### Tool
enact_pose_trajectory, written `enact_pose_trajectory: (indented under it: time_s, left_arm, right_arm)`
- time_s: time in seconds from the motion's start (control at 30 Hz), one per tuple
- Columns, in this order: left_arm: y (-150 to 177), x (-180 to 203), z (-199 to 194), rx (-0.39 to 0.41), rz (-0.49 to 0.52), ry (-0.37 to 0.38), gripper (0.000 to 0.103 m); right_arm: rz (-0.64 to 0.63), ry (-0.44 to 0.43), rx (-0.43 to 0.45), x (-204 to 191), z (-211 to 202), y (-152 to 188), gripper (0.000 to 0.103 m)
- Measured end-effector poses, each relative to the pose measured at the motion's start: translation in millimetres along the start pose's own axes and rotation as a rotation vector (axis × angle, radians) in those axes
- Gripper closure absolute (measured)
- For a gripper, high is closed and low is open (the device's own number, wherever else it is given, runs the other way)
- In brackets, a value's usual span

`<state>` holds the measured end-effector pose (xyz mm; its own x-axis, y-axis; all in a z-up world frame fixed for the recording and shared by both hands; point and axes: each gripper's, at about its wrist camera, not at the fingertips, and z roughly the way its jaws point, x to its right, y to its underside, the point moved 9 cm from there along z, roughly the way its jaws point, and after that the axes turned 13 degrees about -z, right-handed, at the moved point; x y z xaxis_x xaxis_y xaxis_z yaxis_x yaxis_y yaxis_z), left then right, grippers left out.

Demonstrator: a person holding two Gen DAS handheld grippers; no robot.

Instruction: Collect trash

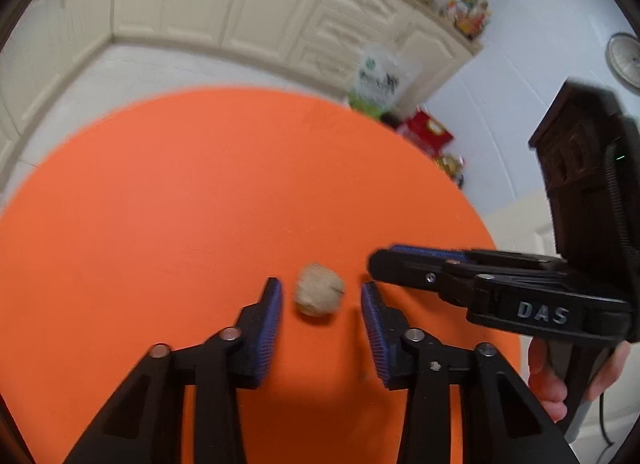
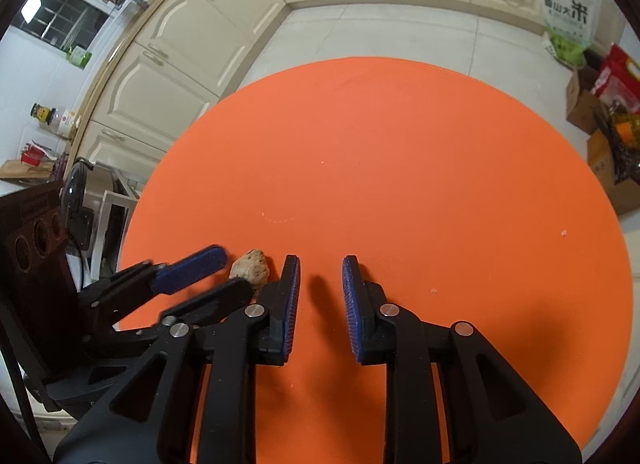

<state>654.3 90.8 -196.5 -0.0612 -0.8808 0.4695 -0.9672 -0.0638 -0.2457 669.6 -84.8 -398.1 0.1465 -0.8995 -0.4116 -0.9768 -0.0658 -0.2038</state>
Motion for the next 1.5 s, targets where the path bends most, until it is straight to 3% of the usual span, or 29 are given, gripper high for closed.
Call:
enact_pose_trajectory:
  time_s: [0.03, 0.13, 0.27, 0.43, 0.53, 0.7, 0.87, 1.03, 1.13, 1.27, 1.5]
  left_arm:
    - [-1, 3, -1, 0.014, 0.022, -0.014, 0.084]
    - [19, 17, 7, -0.109, 0.036, 0.076, 0.083]
    - [36, 22, 2, -0.099, 0.091, 0.048, 0.083]
    - [79, 36, -18, -0.177, 0.14, 0.11, 0.083]
    - [103, 41, -40, -0.162, 0.179, 0.101, 0.083]
    - [156, 32, -61, -0.147, 0.215, -0.036, 0.083]
    - [206, 15, -73, -0.165, 0.192, -0.115, 0.083]
    - [238, 12, -87, -0.12, 0.197, -0.198, 0.079]
    - [251, 14, -98, -0.092, 0.203, -0.217, 0.075]
    - [267, 2, -123, -0.043, 0.182, -0.211, 0.057]
    - [289, 5, -147, 0.034, 0.098, -0.196, 0.056]
  right_arm:
    - [0.002, -0.005, 0.0, -1, 1, 0, 0.081]
    - [0.023, -0.026, 0.001, 3, -4, 4, 0.081]
    - [0.064, 0.009, 0.052, 20, -26, 15, 0.081]
    - [0.125, 0.058, 0.081, 37, -52, 47, 0.079]
    - [0.129, 0.077, 0.073, 35, -63, 75, 0.079]
    - [0.09, 0.067, 0.067, 8, -76, 125, 0.079]
    - [0.03, 0.035, 0.042, -35, -85, 184, 0.078]
    - [-0.004, 0.084, 0.055, -62, -99, 228, 0.056]
    - [0.009, 0.135, 0.068, -68, -106, 243, 0.05]
    - [-0.018, 0.12, 0.066, -94, -105, 245, 0.05]
    - [-0.078, 0.112, 0.017, -130, -79, 227, 0.052]
